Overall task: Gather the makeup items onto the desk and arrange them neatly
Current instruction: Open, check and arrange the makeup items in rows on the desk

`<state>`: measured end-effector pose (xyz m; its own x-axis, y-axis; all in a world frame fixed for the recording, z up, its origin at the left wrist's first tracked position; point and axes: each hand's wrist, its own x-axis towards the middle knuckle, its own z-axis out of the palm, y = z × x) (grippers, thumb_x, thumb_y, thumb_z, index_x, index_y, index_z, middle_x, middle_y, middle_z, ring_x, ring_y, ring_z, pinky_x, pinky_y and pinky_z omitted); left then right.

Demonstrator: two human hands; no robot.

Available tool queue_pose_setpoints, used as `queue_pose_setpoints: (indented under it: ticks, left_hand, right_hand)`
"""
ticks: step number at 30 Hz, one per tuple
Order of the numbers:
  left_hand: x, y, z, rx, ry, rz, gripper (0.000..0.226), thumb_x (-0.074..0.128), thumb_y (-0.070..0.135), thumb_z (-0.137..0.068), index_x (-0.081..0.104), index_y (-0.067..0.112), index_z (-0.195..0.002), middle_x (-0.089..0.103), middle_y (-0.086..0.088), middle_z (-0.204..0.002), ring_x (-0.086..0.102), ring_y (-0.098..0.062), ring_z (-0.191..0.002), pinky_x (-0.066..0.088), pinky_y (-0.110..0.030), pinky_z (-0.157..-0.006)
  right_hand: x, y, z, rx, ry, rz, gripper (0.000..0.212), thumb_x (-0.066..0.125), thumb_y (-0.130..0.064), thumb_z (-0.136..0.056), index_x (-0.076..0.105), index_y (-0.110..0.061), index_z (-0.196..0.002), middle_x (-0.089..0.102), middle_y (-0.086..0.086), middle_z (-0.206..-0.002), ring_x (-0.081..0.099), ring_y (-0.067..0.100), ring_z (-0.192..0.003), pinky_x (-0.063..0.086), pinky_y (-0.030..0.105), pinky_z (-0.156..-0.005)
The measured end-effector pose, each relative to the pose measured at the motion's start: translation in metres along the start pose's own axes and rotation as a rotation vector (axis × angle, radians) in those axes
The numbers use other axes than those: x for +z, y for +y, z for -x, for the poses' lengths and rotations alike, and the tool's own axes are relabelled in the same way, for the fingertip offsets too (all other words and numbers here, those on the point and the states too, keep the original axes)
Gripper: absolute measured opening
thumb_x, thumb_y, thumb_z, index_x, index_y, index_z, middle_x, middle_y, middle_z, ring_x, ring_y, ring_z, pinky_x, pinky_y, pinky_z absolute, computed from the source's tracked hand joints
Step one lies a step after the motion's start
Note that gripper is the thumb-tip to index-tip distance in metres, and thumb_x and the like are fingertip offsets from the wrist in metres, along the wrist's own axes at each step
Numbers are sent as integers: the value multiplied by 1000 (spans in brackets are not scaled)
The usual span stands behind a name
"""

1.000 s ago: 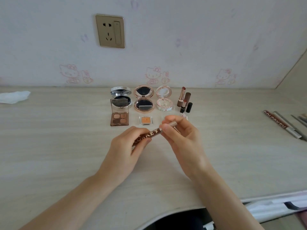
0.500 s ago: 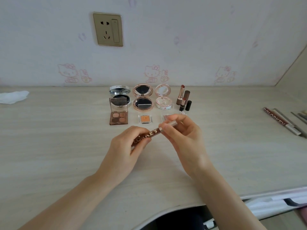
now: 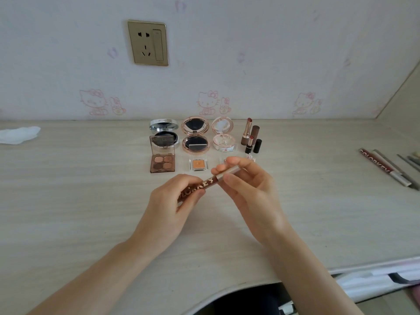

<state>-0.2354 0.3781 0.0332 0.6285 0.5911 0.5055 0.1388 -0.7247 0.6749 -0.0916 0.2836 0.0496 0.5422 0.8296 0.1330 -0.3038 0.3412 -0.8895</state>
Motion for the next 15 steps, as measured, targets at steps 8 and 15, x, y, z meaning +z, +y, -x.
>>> queue_pose_setpoints:
  ticks: [8, 15]
  left_hand:
    - [2, 1, 0, 6, -17, 0, 10, 60, 19, -92, 67, 19, -100, 63, 15, -81, 58, -3, -74, 38, -8, -64]
    - [2, 2, 2, -35, -28, 41, 12, 57, 19, -94, 67, 21, -101, 65, 9, -78, 60, -10, -73, 43, -18, -61]
  right_hand:
    - [0, -1, 0, -3, 55, 38, 28, 62, 8, -84, 57, 2, -111, 69, 14, -89, 68, 29, -95, 54, 40, -90]
    - [0, 2, -1, -18, 92, 106, 24, 67, 3, -83, 61, 1, -106, 68, 12, -94, 67, 24, -95, 53, 41, -92]
